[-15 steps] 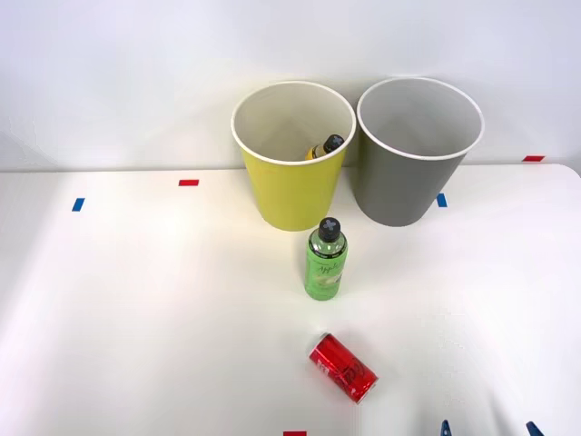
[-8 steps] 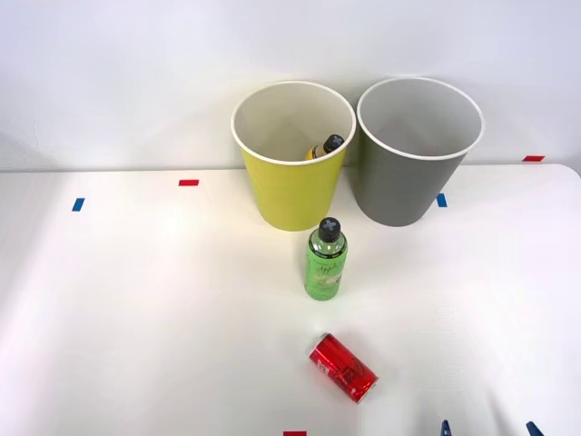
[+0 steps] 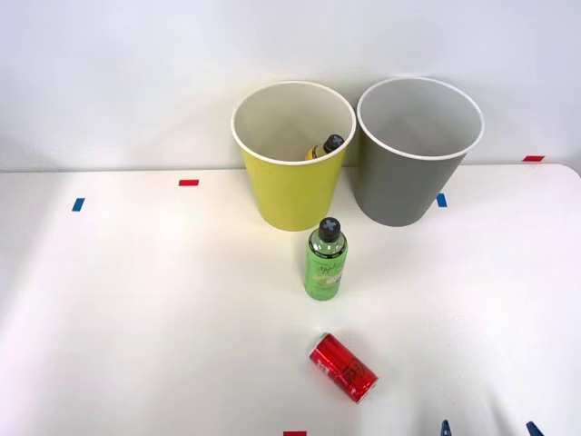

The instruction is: Put cans in the gray bin, plastic bottles in the light green bin

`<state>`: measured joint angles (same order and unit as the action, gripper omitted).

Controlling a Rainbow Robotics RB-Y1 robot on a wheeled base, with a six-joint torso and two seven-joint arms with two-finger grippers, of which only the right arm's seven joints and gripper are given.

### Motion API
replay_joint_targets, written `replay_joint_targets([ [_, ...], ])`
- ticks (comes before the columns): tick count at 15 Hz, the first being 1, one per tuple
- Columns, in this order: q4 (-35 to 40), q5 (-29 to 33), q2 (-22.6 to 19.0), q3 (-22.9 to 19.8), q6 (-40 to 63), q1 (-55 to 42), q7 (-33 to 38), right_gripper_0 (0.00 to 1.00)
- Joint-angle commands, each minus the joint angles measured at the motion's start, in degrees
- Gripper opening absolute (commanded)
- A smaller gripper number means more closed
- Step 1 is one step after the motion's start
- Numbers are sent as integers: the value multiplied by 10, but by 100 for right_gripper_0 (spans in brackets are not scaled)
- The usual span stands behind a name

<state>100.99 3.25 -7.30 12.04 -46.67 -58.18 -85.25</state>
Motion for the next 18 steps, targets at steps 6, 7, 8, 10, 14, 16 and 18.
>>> replay_joint_targets([
  [6, 0, 0, 0, 0, 0, 0, 0, 100],
  [7, 0, 0, 0, 0, 0, 0, 0, 100],
  [8, 0, 0, 0, 0, 0, 0, 0, 100],
  [10, 0, 0, 0, 0, 0, 0, 0, 100],
  [14, 0, 0, 0, 0, 0, 0, 0, 100],
  [16, 0, 0, 0, 0, 0, 0, 0, 100],
  [18, -17, 0, 0, -1, 10, 8, -1, 100],
])
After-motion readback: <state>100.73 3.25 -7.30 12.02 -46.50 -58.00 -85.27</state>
